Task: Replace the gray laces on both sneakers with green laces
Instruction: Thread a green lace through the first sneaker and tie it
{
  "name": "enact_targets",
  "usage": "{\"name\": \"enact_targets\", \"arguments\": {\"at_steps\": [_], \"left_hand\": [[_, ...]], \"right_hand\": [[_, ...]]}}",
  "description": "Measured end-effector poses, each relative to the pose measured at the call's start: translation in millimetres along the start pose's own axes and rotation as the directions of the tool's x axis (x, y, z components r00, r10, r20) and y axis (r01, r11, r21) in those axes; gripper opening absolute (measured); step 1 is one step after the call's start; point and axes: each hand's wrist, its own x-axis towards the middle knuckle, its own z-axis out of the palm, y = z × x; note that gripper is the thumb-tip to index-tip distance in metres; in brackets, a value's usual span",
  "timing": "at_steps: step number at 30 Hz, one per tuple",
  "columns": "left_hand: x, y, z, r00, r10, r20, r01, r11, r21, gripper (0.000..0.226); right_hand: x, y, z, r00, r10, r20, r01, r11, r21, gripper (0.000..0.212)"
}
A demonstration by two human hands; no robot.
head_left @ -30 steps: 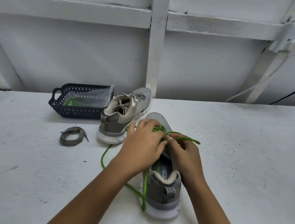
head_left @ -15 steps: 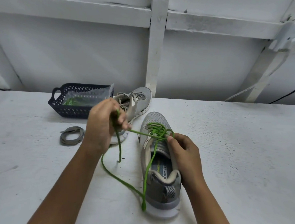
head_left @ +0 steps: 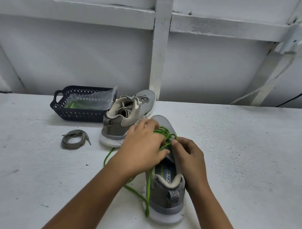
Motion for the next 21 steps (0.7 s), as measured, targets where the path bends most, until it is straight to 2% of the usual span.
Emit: {"name": "enact_targets", "arguments": {"at_steps": [2, 5, 8, 10, 12, 16, 19, 21], "left_hand": [[0, 1, 5, 1.000, 0.006, -0.005, -0.006, 1.000, -0.021, 0.029], [-2, 1, 3, 1.000, 0.015, -0.002, -0.015, 0.990, -0.143, 0.024], [-8, 1, -8, 0.997, -0.009, 0.073, 0.029, 0.956, -0.290, 0.019], [-12, 3, -17, 0.992, -0.041, 0.116, 0.077, 0.944, -0.322, 0.017], [-15, 4, -24, 0.982, -0.047, 0.183, 0.087, 0.972, -0.219, 0.021], [-22, 6, -29, 0.943, -0.041, 0.331, 0.033, 0.999, 0.031, 0.048], [-25, 8, -31, 0.950, -0.024, 0.312, -0.010, 0.994, 0.108, 0.055], [-27, 9, -33, 0.965, -0.020, 0.261, -0.006, 0.995, 0.096, 0.053]], "right_hand": [[0, -1, 0, 1.000, -0.007, 0.001, 0.007, 1.000, 0.001, 0.015], [0, -1, 1, 1.000, -0.006, -0.003, 0.006, 1.000, 0.000, 0.016], [-1, -2, 0, 1.000, -0.003, -0.010, 0.003, 1.000, -0.001, 0.013], [-1, -4, 0, 1.000, -0.004, -0.007, 0.004, 1.000, 0.005, 0.011], [-2, -4, 0, 1.000, -0.007, -0.007, 0.008, 1.000, 0.005, 0.009], [-2, -5, 1, 1.000, -0.008, -0.005, 0.008, 1.000, 0.012, 0.005], [-2, -5, 1, 1.000, -0.005, -0.009, 0.005, 1.000, 0.022, 0.004], [-2, -4, 1, 1.000, -0.003, -0.012, 0.004, 1.000, 0.030, 0.004]]}}
